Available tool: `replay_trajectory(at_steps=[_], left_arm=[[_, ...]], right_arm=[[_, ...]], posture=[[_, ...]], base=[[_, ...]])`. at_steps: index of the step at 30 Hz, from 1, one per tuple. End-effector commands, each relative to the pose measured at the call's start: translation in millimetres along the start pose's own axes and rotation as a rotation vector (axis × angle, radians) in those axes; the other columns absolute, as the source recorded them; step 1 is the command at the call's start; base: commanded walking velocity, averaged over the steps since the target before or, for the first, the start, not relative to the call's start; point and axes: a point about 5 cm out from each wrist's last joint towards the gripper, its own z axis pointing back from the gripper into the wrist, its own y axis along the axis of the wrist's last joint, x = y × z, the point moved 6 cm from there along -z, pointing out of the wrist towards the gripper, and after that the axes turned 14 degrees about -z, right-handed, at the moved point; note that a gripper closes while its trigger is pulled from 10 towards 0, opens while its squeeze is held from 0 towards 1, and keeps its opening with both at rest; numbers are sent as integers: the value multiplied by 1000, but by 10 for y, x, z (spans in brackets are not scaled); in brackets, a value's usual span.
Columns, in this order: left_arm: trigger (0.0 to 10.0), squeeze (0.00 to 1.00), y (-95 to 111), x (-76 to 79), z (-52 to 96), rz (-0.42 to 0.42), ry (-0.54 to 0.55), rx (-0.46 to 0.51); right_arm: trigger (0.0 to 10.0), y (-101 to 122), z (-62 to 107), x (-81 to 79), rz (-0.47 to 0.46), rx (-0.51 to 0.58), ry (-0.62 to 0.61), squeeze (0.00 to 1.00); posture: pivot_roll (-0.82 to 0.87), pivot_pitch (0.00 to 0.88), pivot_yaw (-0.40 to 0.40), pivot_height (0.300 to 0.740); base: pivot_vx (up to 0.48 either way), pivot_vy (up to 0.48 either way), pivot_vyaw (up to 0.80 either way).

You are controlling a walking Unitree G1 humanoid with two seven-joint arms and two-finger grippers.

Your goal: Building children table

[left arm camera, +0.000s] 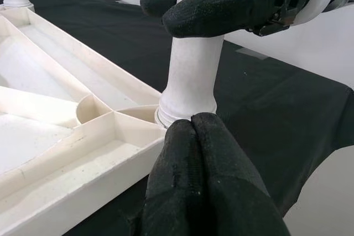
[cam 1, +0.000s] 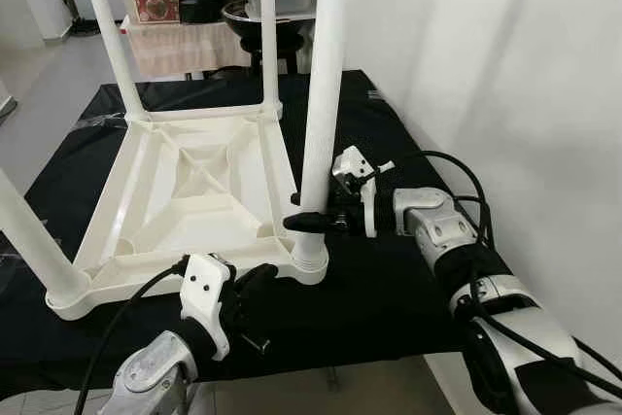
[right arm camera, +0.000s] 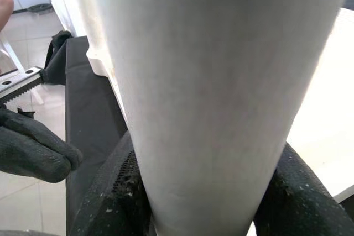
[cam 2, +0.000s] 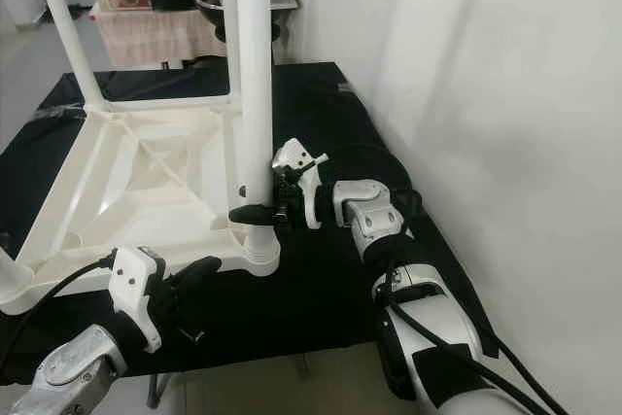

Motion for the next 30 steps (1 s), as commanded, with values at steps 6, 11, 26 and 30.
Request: replay_trajectory(at_steps=[6, 11, 26, 30], left_arm=[[10000, 0, -42, -11, 15, 10, -7, -15], [10000, 0, -47, -38, 11, 24, -8, -12], [10000, 0, -55, -56, -58, 22, 2, -6], [10000, 0, -51, -50, -61, 26, -7, -4]], right_arm=[[0, -298, -11, 444, -239, 160, -614, 0], [0, -533, -14, 320, -266, 130, -880, 0], [10000, -305, -408, 112, -163, 80, -669, 1000], [10000, -93, -459, -8, -97, 105, -535, 957]], posture=[[3, 0, -27, 740], [-13, 0, -5, 740], [11, 0, -21, 740], [10, 0, -22, 740]], base=[[0, 0, 0], [0, 0, 0], [0, 0, 0], [0, 0, 0]])
